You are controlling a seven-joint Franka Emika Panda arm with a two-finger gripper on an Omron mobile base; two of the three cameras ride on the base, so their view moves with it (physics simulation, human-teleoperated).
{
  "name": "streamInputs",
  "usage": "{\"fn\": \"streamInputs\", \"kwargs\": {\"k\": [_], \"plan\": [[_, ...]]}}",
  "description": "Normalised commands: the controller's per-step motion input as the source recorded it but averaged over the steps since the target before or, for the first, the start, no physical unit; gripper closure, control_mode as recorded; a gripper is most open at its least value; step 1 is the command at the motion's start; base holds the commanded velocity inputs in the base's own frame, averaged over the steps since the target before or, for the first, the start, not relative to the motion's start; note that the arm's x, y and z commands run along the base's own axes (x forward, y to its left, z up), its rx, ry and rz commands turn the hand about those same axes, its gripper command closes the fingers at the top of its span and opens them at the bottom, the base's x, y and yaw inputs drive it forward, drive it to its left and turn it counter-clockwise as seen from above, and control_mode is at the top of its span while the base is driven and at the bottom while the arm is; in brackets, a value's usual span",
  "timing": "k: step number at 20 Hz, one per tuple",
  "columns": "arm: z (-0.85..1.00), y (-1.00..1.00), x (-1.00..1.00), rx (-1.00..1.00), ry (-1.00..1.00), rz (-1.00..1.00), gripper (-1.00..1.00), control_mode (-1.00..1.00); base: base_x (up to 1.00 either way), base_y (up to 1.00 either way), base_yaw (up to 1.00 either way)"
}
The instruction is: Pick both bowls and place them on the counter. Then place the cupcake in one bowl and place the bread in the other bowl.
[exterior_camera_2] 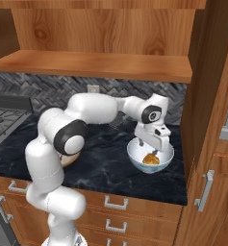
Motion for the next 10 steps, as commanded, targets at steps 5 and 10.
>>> {"fn": "streamInputs", "kwargs": {"k": [5,10], "plan": [[0.28,0.55,-0.45,0.00,0.00,0.00,-1.00,-1.00,0.00,0.00,0.00],[0.25,0.54,-0.54,-0.01,0.00,0.00,-1.00,-1.00,0.00,0.00,0.00]]}}
